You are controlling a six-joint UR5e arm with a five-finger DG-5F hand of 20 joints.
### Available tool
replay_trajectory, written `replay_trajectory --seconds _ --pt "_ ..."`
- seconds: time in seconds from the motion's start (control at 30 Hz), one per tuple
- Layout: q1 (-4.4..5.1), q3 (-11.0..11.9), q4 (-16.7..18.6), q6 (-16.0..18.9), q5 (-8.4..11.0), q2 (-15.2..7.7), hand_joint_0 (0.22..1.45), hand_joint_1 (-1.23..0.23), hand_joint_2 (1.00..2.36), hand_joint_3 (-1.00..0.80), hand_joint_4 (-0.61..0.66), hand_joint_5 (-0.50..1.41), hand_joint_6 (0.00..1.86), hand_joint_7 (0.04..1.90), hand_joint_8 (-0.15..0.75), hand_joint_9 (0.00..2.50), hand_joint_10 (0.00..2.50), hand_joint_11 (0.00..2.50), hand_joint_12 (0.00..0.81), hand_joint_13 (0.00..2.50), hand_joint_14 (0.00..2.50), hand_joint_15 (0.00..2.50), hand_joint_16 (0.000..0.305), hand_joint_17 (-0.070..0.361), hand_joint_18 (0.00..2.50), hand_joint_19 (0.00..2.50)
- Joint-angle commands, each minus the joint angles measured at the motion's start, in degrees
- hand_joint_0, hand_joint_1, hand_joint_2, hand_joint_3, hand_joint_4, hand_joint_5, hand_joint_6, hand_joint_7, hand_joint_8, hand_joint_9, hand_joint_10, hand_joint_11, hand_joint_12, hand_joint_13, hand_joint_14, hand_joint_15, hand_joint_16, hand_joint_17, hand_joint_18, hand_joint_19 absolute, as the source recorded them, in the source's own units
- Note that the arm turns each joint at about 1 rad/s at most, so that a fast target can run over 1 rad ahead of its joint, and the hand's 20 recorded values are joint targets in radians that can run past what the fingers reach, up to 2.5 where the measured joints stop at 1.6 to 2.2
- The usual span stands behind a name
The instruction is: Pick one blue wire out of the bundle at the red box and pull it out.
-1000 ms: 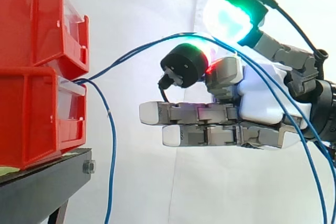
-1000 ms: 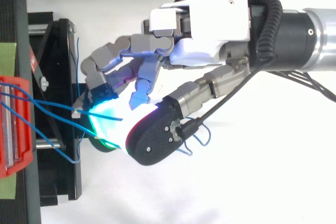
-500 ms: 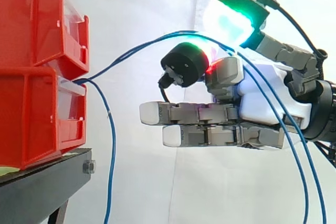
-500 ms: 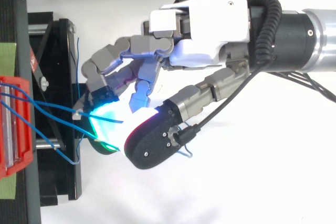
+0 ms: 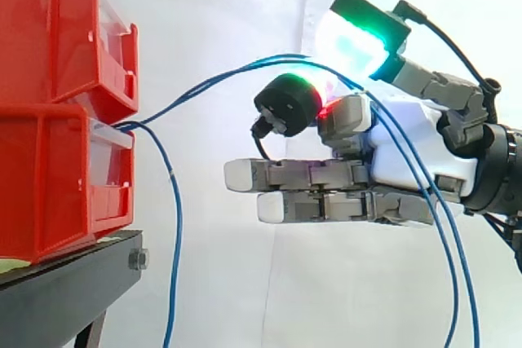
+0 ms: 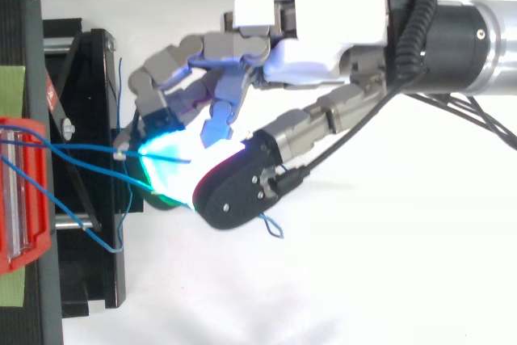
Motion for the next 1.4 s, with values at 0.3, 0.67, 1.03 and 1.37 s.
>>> replay_trajectory --seconds 0.3,0.67,1.03,1.37 --pt "0.21 -12.51 1.2 -4.2 2.97 10.27 0.58 -0.79 1.03 -0.14 0.01 -0.03 0.73 1.32 0.24 1.07 0.03 0.65 0.378 0.4 0.01 0.23 0.053 0.12 0.34 0.37" --pt "0.56 -15.85 -8.29 -7.27 5.96 17.21 0.58 -0.8 1.02 -0.14 0.01 -0.03 0.74 1.29 0.241 1.06 0.02 0.63 0.379 0.39 0.01 0.22 0.054 0.122 0.32 0.33" --pt "0.74 -15.85 -11.63 -8.68 5.61 17.21 0.59 -0.8 1.02 -0.13 0.01 -0.03 0.75 1.27 0.237 1.08 0.03 0.64 0.371 0.41 0.01 0.23 0.054 0.121 0.32 0.32" --pt "0.47 -15.85 -11.72 -9.47 5.61 17.21 0.58 -0.8 1.02 -0.13 0.01 -0.03 0.76 1.24 0.24 1.09 0.02 0.64 0.367 0.43 0.01 0.24 0.054 0.121 0.32 0.32"
